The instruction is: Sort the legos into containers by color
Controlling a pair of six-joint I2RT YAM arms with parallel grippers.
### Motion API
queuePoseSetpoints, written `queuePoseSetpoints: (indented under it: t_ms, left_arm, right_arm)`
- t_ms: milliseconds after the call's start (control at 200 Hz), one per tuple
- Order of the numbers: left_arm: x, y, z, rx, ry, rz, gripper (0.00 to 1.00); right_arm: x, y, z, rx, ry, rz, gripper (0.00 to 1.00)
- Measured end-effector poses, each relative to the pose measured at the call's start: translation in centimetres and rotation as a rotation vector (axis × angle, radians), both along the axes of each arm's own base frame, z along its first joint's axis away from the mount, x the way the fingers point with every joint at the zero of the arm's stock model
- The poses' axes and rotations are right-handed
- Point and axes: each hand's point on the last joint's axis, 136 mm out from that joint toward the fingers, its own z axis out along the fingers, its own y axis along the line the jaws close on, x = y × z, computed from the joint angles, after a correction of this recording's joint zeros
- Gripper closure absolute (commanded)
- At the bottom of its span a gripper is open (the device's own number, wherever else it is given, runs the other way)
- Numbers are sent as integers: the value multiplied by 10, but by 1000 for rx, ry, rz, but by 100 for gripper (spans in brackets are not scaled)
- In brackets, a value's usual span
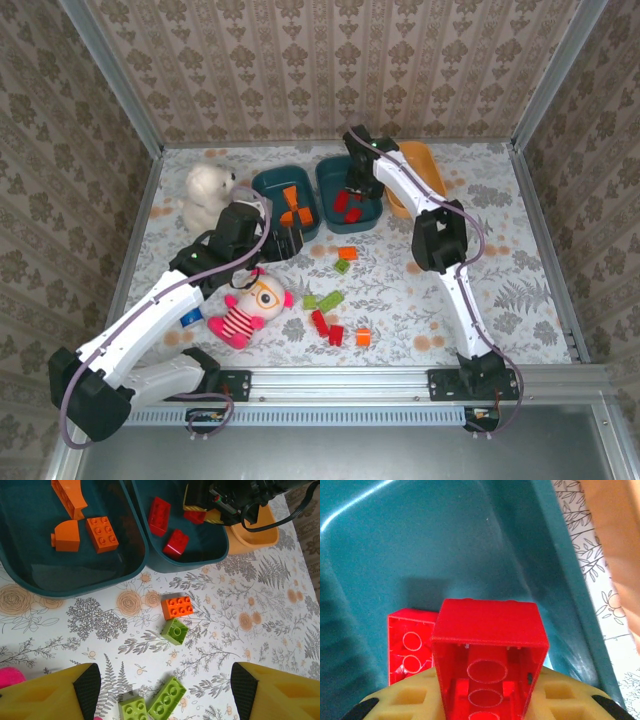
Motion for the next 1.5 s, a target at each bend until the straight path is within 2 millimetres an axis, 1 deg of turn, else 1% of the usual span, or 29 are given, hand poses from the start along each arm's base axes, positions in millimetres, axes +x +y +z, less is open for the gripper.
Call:
queuePoseSetpoints:
  t_ms: [150, 280, 345, 400, 525, 660, 720, 785, 835, 890, 970, 1010, 1020, 1035, 1110, 1175, 1220, 1260, 1315, 1370, 1405, 1420, 1460, 1500]
  left_arm:
    - [-1, 1, 0, 3, 3, 1, 27]
    - [-3, 2, 0, 4, 4, 1, 27]
    - [-5, 3, 0, 6, 8, 0, 27]
    - [-6, 4, 0, 8, 9, -1, 27]
    - [-9, 4, 1, 8, 10, -7, 27]
    - [-16, 5, -2, 18, 21, -18, 28]
    - [-19, 6, -5, 28, 30, -25, 28]
    - [-24, 5, -9, 46, 38, -44, 28]
    - [-28, 3, -12, 61, 43, -69, 28]
    - [-33, 0, -17, 86, 51, -105, 28]
    - [-43, -8, -29, 137, 71, -173, 28]
    - [-49, -13, -37, 166, 86, -212, 28]
    - [-50, -13, -39, 171, 89, -217, 28]
    - [-51, -15, -41, 180, 93, -228, 28]
    - [-57, -22, -55, 224, 121, -273, 26]
    - [-57, -26, -64, 251, 143, -290, 26]
    - [-55, -30, -68, 267, 156, -293, 25]
    - [-52, -35, -70, 276, 162, -295, 24]
    - [-47, -42, -74, 294, 168, -297, 22]
    - [-42, -50, -78, 310, 173, -298, 18]
    - [-38, -58, -81, 317, 175, -297, 10]
    - [-37, -61, -83, 322, 176, -299, 9]
    - [-33, -69, -87, 334, 187, -289, 8]
    - [-29, -78, -91, 344, 197, -282, 8]
  right_arm:
    - [-5, -4, -2, -28, 18, 0, 67]
    - [-3, -5, -8, -41, 24, -4, 63]
    - [-2, -5, -13, -44, 29, -5, 58]
    - [0, -4, -17, -42, 31, -9, 52]
    - [0, -4, -20, -46, 37, -3, 41]
    - [-2, 1, -16, -49, 35, 14, 38]
    - [-3, 3, -10, -45, 24, 22, 38]
    - [-3, 9, 4, -37, -1, 38, 38]
    - [-5, 14, 21, -27, -30, 56, 38]
    - [-8, 22, 47, -10, -79, 77, 38]
    - [-24, 30, 91, 22, -155, 109, 39]
    - [-36, 31, 114, 45, -198, 120, 39]
    - [-39, 32, 116, 51, -202, 124, 39]
    - [-47, 31, 126, 58, -218, 128, 39]
    - [-78, 28, 153, 104, -273, 149, 38]
    - [-104, 19, 165, 138, -308, 152, 35]
    - [-120, 12, 164, 156, -322, 152, 32]
    - [-135, 6, 158, 170, -319, 155, 30]
    - [-160, -5, 141, 182, -292, 149, 27]
    - [-183, -13, 121, 190, -252, 151, 25]
    - [-197, -18, 110, 197, -228, 152, 24]
    - [-202, -20, 105, 197, -217, 149, 23]
    - [-218, -25, 95, 204, -192, 150, 21]
    - [-231, -29, 89, 212, -179, 154, 18]
